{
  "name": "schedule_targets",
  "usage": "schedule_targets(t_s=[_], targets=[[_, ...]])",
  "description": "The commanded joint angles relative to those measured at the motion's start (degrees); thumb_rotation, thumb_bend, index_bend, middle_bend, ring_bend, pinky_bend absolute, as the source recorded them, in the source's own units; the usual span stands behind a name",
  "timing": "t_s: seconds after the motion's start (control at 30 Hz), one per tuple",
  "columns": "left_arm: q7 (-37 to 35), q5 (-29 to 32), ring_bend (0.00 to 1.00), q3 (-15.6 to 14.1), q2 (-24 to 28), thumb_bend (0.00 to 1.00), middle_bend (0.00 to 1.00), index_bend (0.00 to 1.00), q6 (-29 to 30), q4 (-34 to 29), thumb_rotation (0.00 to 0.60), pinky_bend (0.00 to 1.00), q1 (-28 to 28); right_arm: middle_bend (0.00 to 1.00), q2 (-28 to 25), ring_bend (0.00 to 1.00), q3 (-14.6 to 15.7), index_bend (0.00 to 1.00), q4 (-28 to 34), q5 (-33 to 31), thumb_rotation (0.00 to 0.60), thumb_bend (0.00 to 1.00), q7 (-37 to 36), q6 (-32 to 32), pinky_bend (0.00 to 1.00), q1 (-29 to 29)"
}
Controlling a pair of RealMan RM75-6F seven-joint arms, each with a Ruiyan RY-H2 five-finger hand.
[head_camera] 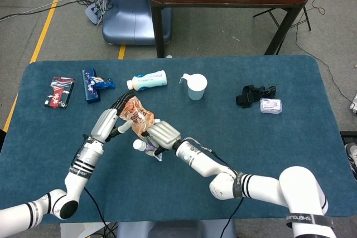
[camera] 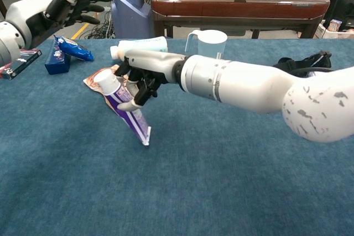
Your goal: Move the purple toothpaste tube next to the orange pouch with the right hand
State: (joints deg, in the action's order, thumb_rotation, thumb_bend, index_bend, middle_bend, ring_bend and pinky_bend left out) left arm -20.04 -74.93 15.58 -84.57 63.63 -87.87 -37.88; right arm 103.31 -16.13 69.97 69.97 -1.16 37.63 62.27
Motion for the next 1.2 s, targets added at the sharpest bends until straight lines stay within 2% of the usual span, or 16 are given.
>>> schedule_targets(t_s=[0.03, 0.17, 0.27, 0.4, 0.5, 0.6, 0.7, 0.87, 0.9, 0.93, 0.97, 1.03, 1.07, 1.2], targets=[[0.74, 0.11, 0.00, -0.43, 1.08, 0.00, 0.00, 0.00, 0.43, -1.14, 0.000, 0.07, 0.81, 0.72, -1.56, 0.60, 0.85, 0.84, 0.08, -4.38, 0.600, 0.76, 4.97, -3.42, 0.54, 1.84], [1.40, 0.35, 0.00, -0.71, 2.01, 0.00, 0.00, 0.00, 0.67, -2.37, 0.000, 0.07, 1.44, 0.62, -1.96, 0.51, 1.04, 0.70, 0.66, -8.32, 0.600, 0.62, 8.07, -4.91, 0.46, 2.94], [2.00, 0.56, 0.00, -0.70, 2.33, 0.00, 0.00, 0.00, 0.77, -3.07, 0.000, 0.07, 1.62, 0.49, -2.69, 0.39, 1.28, 0.51, 1.68, -10.95, 0.600, 0.47, 10.34, -5.64, 0.37, 3.91], [2.70, 0.56, 0.00, -0.78, 2.64, 0.00, 0.00, 0.00, 0.74, -3.82, 0.000, 0.07, 1.70, 0.26, -3.89, 0.21, 1.37, 0.18, 3.70, -14.00, 0.600, 0.23, 12.55, -5.29, 0.25, 4.80], [3.19, 0.56, 0.00, -0.93, 3.15, 0.00, 0.00, 0.00, 0.63, -4.39, 0.000, 0.06, 1.85, 0.15, -5.64, 0.15, 1.14, 0.03, 6.32, -15.15, 0.600, 0.08, 13.10, -3.55, 0.22, 4.38], [3.51, 0.56, 0.00, -1.03, 3.73, 0.00, 0.00, 0.00, 0.57, -4.78, 0.000, 0.06, 2.03, 0.11, -8.76, 0.13, 0.62, 0.00, 9.92, -14.95, 0.600, 0.02, 12.67, -1.38, 0.21, 3.12], [3.76, -0.14, 0.00, -1.45, 4.65, 0.00, 0.00, 0.00, 1.00, -4.99, 0.000, 0.06, 2.53, 0.11, -13.35, 0.12, 0.26, 0.00, 14.29, -13.83, 0.600, 0.01, 11.64, 1.43, 0.21, 0.76], [6.31, -0.92, 0.00, -2.91, 7.02, 0.00, 0.00, 0.00, 2.56, -4.73, 0.006, 0.06, 4.34, 0.20, -22.52, 0.15, 1.97, 0.01, 21.13, -9.13, 0.600, 0.01, 10.26, 8.60, 0.22, -5.86], [6.66, -0.97, 0.00, -3.15, 7.39, 0.01, 0.00, 0.00, 2.95, -4.66, 0.040, 0.06, 4.76, 0.23, -23.94, 0.18, 2.47, 0.03, 22.00, -8.13, 0.600, 0.02, 9.82, 9.89, 0.23, -7.18], [7.24, -0.98, 0.00, -3.41, 7.92, 0.03, 0.00, 0.00, 3.55, -4.53, 0.142, 0.06, 5.34, 0.26, -25.83, 0.20, 3.36, 0.06, 22.91, -6.82, 0.600, 0.03, 9.38, 11.36, 0.25, -8.89], [8.12, -1.05, 0.00, -3.62, 8.25, 0.08, 0.00, 0.00, 4.17, -4.21, 0.321, 0.07, 5.78, 0.29, -27.13, 0.22, 4.02, 0.08, 23.47, -5.92, 0.600, 0.04, 9.08, 12.52, 0.26, -10.18], [10.57, -1.86, 0.00, -4.25, 8.79, 0.16, 0.00, 0.00, 6.25, -3.13, 0.578, 0.10, 6.92, 0.35, -29.71, 0.28, 5.84, 0.17, 24.30, -3.50, 0.600, 0.13, 8.62, 15.63, 0.30, -13.32], [11.49, -2.15, 0.02, -4.50, 9.00, 0.19, 0.00, 0.00, 7.22, -2.68, 0.600, 0.13, 7.48, 0.38, -30.79, 0.31, 6.66, 0.20, 24.57, -2.78, 0.600, 0.16, 8.37, 16.68, 0.32, -14.64], [14.51, -2.47, 0.08, -5.51, 9.85, 0.25, 0.03, 0.00, 10.70, -1.62, 0.600, 0.21, 10.08, 0.48, -34.26, 0.42, 9.76, 0.36, 24.87, -0.02, 0.600, 0.28, 7.06, 21.69, 0.42, -20.27]])
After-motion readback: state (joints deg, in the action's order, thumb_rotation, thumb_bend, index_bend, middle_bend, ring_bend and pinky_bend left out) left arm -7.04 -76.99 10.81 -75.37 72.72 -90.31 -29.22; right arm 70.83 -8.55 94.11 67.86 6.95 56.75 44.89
